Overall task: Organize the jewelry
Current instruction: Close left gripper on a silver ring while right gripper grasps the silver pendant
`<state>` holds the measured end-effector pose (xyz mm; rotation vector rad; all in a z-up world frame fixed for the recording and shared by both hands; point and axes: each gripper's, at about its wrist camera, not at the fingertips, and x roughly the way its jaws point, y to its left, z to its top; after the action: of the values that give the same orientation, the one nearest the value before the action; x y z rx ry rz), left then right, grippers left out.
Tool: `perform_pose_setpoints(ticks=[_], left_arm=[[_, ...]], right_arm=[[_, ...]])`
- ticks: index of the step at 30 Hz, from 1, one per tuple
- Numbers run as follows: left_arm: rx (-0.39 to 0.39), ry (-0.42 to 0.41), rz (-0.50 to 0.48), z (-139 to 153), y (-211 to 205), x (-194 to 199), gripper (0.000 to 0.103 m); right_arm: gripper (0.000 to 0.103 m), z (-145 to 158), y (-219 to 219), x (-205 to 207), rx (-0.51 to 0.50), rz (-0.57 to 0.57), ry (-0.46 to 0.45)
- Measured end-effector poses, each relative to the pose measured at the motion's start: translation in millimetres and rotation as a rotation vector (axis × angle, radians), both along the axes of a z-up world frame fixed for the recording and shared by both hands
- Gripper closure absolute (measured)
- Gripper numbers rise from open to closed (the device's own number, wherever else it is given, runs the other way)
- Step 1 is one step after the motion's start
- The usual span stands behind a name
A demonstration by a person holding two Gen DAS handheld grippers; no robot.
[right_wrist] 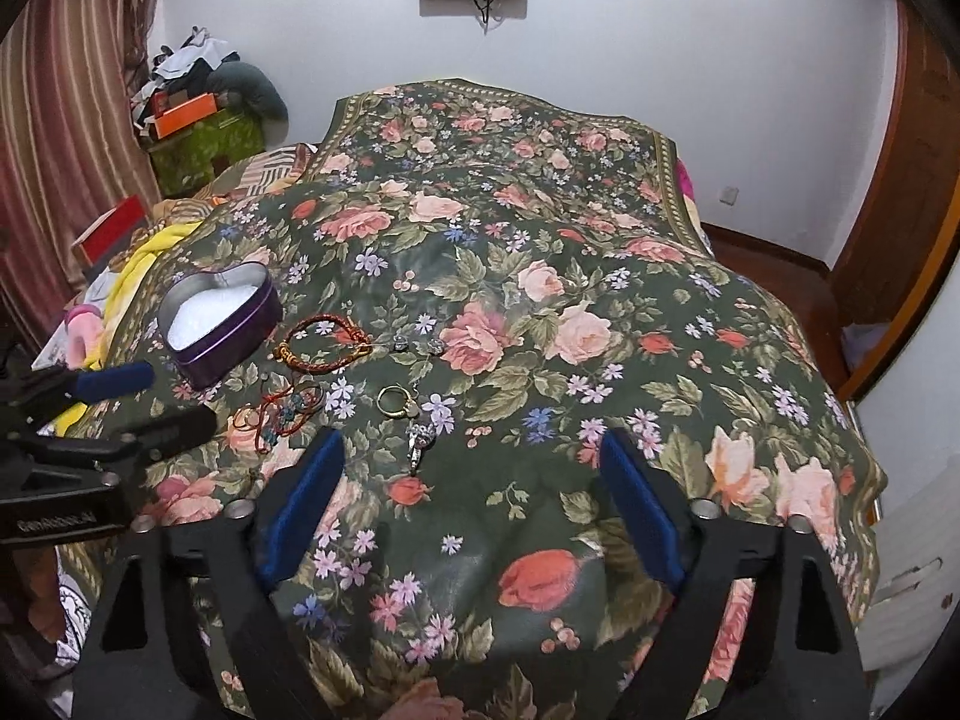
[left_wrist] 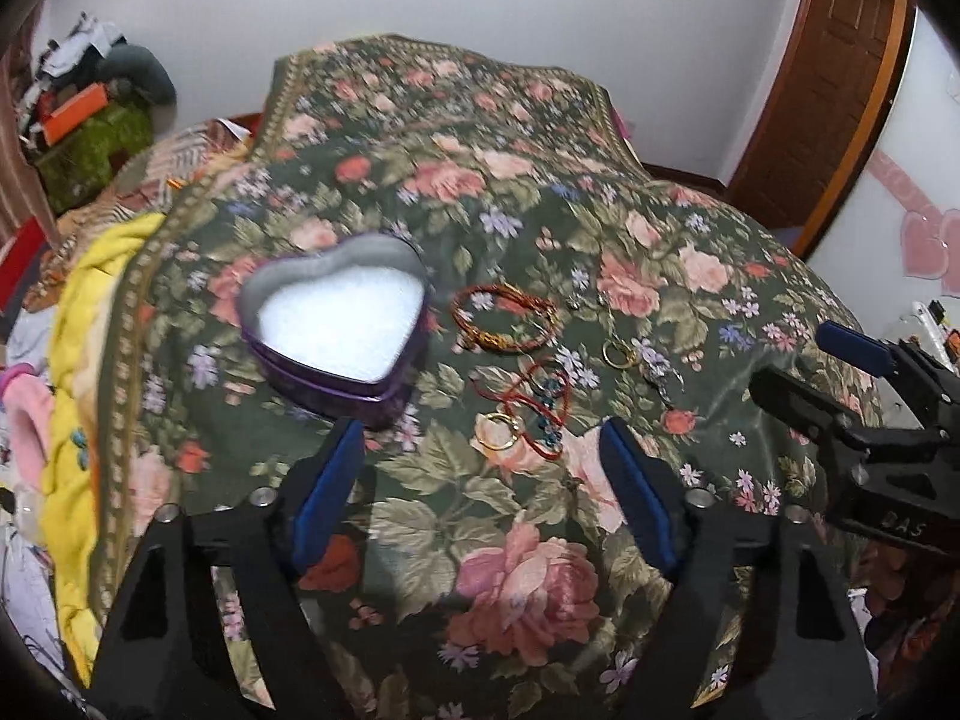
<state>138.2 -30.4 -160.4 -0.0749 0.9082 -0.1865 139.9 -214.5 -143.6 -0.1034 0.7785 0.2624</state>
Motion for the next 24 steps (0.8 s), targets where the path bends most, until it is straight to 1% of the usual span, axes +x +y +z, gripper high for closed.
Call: perform_pose_setpoints(ticks=[4,5,7,9,10,14,18,22,24], left_arm=[[-0.009,0.031,-0.028,-10.0,-4.2,7.1,0.043],[-0.008,0.037,-0.035,-12.3,-5.4,9.5,0.045],[-0.011,0.048,-0.045,-15.7,-5.2,12.8,0.057],[-0.018,0.06,-0.052,-19.0,-3.8,16.1,0.064],[-0.02,0.064,-0.052,-20.6,-2.8,17.5,0.067],[-0.034,0.079,-0.056,-26.1,0.5,21.9,0.072],[-0.057,0.078,-0.062,-31.7,1.6,24.5,0.073],[-0.077,0.071,-0.073,-33.5,1.7,26.6,0.073],[-0.086,0.068,-0.079,-34.3,2.4,27.3,0.073]], right_arm=[[0.036,-3.9,5.6,6.8,0.004,0.027,0.017],[0.041,-5.8,7.4,8.5,0.005,0.037,0.026],[0.046,-9.9,10.7,12.1,0.01,0.053,0.046],[0.052,-13.3,14.3,16.4,0.015,0.067,0.065],[0.053,-16.3,15.6,19.0,0.02,0.075,0.079],[0.056,-24.5,18.9,26.6,0.036,0.084,0.12],[0.064,-31.6,19.5,33.4,0.054,0.081,0.166],[0.067,-39.2,21.2,39.1,0.058,0.082,0.199],[0.073,-42.8,22.6,41.9,0.053,0.081,0.209]])
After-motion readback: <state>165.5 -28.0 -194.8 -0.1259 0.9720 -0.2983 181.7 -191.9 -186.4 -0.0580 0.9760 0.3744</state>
